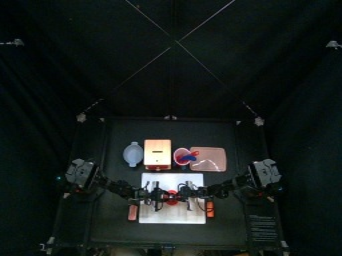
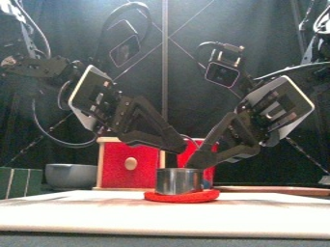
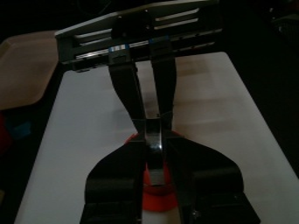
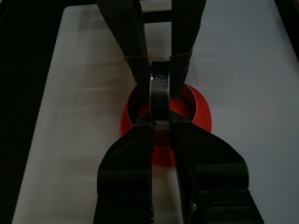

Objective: Get the cutter from the drawer then cut the dough then place the extra dough in the bowl
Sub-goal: Cut the dough

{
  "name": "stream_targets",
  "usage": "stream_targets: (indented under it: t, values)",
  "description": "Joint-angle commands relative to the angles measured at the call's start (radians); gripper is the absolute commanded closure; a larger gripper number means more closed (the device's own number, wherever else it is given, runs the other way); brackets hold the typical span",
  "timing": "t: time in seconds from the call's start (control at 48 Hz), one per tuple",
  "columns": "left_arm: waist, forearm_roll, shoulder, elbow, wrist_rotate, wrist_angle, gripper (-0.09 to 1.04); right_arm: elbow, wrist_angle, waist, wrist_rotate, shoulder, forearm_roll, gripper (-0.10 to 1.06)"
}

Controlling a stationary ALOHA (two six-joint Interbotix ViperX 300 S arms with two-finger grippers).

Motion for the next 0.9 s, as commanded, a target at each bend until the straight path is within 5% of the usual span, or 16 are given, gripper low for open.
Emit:
stream_targets:
  t: [0.021, 0.438, 0.896]
  values:
    - [-0.003, 0.012, -0.026, -0.023, 0.003, -0.009, 0.26, 0.011, 0.038, 0.003, 0.011, 0.000, 0.011, 0.51]
    - [-0.003, 0.014, -0.060, -0.021, 0.005, -0.094, 0.20, -0.003, 0.049, 0.005, 0.003, -0.041, 0.003, 0.29]
    - [-0.029, -0.002, -0.097, 0.058, -0.005, -0.127, 0.21, -0.095, 0.137, -0.002, 0.002, -0.080, -0.023, 0.27]
